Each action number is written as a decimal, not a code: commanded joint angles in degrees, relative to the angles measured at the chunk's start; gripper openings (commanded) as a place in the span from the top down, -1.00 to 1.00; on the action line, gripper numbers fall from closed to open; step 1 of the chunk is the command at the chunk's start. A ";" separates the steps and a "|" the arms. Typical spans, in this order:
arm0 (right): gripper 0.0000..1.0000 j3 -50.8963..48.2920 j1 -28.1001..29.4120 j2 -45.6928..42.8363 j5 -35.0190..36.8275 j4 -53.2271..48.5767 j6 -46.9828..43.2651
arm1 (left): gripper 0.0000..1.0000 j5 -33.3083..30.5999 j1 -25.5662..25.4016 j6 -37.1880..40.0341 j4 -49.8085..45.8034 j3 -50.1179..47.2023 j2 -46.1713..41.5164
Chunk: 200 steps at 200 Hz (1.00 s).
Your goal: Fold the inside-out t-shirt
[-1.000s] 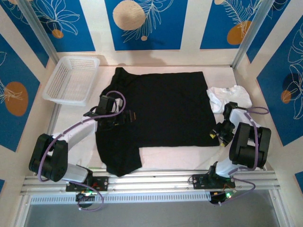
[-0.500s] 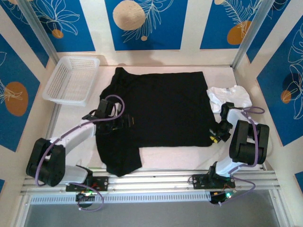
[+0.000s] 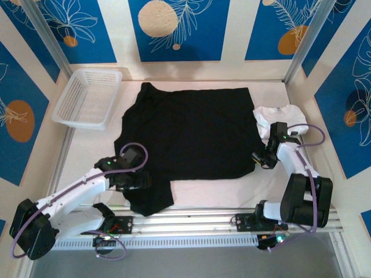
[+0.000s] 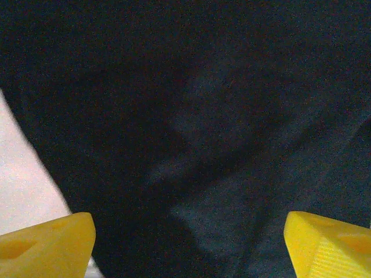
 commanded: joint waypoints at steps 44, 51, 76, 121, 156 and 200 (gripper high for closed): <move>0.87 -3.01 -1.00 -6.07 -8.44 3.05 -1.28 | -0.35 5.17 -5.03 -14.85 -7.87 -7.39 -2.41; 0.87 -3.10 -1.19 -6.17 -8.96 3.21 -1.29 | -0.28 6.76 -5.00 -14.77 -6.23 -8.01 -1.98; 0.87 -3.69 -1.60 -6.96 -9.00 3.41 -1.29 | -0.03 9.18 -5.05 -13.98 -1.66 -8.52 0.90; 0.88 -5.75 -3.16 -9.88 -6.18 2.61 -0.83 | 0.38 8.81 -4.75 -11.27 5.92 -9.09 5.34; 0.88 -7.18 -5.26 -11.21 -4.03 2.85 0.28 | 0.87 8.40 -2.43 -8.56 5.95 -9.37 4.39; 0.88 -8.31 -8.62 -14.26 -5.76 4.29 1.15 | 1.00 11.65 9.44 -3.33 -0.91 -4.72 -7.13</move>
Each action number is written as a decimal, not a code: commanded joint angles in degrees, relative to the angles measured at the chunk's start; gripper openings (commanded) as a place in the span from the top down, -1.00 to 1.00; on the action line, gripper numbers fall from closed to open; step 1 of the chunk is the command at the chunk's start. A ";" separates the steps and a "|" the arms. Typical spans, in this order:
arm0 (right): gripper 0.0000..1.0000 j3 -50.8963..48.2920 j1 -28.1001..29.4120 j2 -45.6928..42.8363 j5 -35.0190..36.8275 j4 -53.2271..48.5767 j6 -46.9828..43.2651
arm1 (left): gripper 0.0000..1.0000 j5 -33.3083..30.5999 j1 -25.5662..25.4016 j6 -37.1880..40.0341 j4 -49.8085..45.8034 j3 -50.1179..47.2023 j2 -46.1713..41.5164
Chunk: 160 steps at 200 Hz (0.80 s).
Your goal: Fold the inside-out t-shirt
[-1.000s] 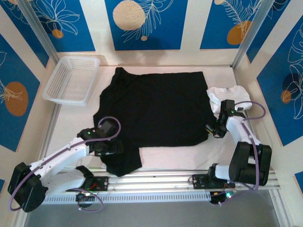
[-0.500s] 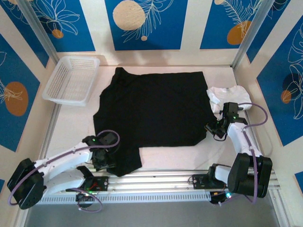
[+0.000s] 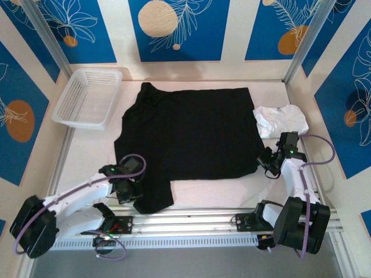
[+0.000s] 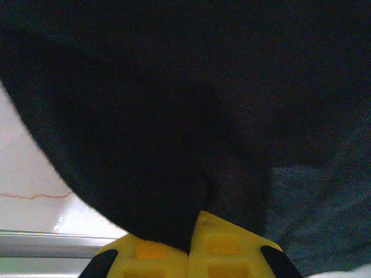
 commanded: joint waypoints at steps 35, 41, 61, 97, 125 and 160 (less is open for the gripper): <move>0.88 4.00 -1.00 1.59 -3.61 2.27 -0.90 | 1.00 5.39 18.40 12.57 -5.59 14.18 -5.95; 0.88 5.03 -1.08 2.52 -3.47 2.35 -1.32 | 1.00 5.91 20.19 14.23 -5.44 16.16 -4.92; 0.88 7.58 -1.15 5.06 -4.07 3.58 -0.89 | 1.00 7.67 25.95 18.28 -2.65 21.53 -1.42; 0.88 12.59 0.14 9.97 -2.92 6.96 0.92 | 1.00 9.65 32.17 21.20 4.55 28.80 6.65; 0.89 17.56 1.33 15.16 -1.86 7.39 0.67 | 1.00 9.54 34.14 22.48 7.30 33.96 12.54; 0.89 21.88 3.08 21.80 -0.51 8.48 0.14 | 1.00 8.06 36.03 23.40 9.29 37.23 18.29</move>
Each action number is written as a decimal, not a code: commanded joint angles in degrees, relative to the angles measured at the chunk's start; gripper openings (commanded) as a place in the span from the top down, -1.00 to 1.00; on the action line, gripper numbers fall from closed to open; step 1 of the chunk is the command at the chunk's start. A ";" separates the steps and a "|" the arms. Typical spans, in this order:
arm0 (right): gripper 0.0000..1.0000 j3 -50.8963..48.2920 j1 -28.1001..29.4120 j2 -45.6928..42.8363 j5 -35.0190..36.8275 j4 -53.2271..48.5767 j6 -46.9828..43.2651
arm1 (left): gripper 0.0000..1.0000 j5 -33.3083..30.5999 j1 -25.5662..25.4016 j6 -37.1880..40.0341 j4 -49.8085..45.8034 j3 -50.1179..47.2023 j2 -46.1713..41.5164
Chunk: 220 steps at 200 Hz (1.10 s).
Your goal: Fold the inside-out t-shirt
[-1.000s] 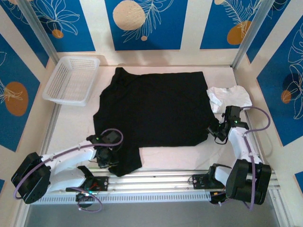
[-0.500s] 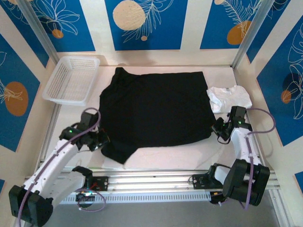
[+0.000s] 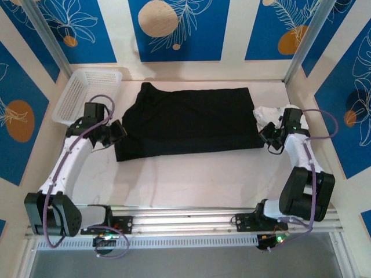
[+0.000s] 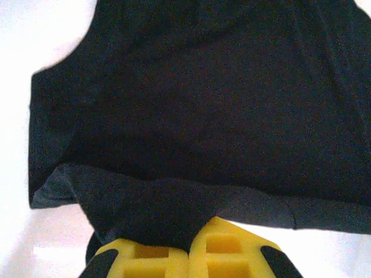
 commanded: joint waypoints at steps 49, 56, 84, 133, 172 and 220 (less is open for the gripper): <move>0.90 8.61 2.83 10.68 2.45 1.78 -0.60 | 1.00 -0.97 2.41 2.18 4.66 5.74 7.71; 0.90 9.44 3.25 11.69 2.51 1.72 -0.61 | 1.00 -1.22 2.52 2.22 4.85 6.09 8.50; 0.89 13.91 5.04 17.05 3.52 1.75 -1.07 | 1.00 -1.01 2.52 1.83 6.83 7.01 12.16; 0.70 29.62 7.53 32.02 9.55 -1.09 -3.37 | 1.00 -2.98 2.61 1.40 9.78 14.28 24.42; 0.18 40.64 8.89 38.67 11.29 -6.47 -8.42 | 0.46 -5.37 2.61 1.19 7.75 23.71 33.59; 0.12 24.67 14.37 27.20 13.72 -4.26 -10.62 | -0.02 -2.58 0.08 -1.16 15.90 9.43 21.27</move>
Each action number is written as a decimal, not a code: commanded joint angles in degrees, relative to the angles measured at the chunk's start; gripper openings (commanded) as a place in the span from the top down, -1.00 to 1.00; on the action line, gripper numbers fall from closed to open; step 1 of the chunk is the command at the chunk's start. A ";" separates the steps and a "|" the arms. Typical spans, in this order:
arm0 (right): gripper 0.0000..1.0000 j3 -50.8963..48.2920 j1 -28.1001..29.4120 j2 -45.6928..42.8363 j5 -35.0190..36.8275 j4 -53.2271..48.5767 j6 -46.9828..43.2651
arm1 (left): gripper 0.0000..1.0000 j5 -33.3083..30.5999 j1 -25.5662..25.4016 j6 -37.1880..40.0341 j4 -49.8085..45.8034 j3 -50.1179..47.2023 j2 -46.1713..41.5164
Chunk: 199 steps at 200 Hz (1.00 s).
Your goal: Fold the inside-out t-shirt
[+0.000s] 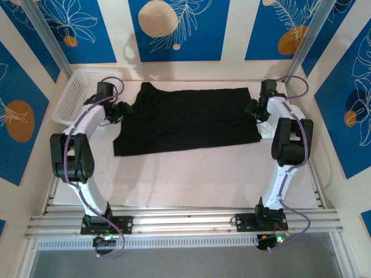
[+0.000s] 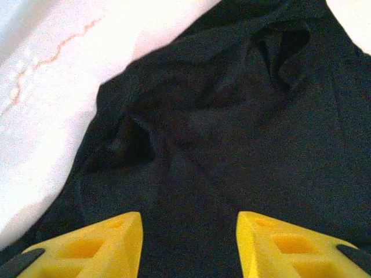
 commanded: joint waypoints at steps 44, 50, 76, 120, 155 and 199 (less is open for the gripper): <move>0.12 -10.61 5.55 -3.22 3.37 -2.69 -4.90 | -0.10 6.91 -3.57 -4.27 12.99 -25.28 -14.43; 0.12 -10.62 5.50 -2.57 3.80 -3.09 -5.28 | -0.10 6.79 -3.55 -3.85 12.91 -25.95 -13.76; 0.12 -10.80 5.55 -1.18 6.38 -5.87 -6.71 | -0.10 5.55 -3.55 -1.11 13.69 -26.72 -10.34; 0.12 -13.84 6.30 -1.07 6.50 -10.81 -6.72 | -0.09 3.62 -3.51 0.81 13.40 -28.31 -7.65; 0.12 -22.60 7.04 -6.35 6.72 -10.22 -4.48 | -0.09 2.91 -3.56 1.37 12.67 -34.90 -11.85; 0.11 -30.44 9.34 -19.45 5.79 -10.38 -0.06 | -0.10 3.00 -3.55 -0.33 10.80 -45.99 -22.90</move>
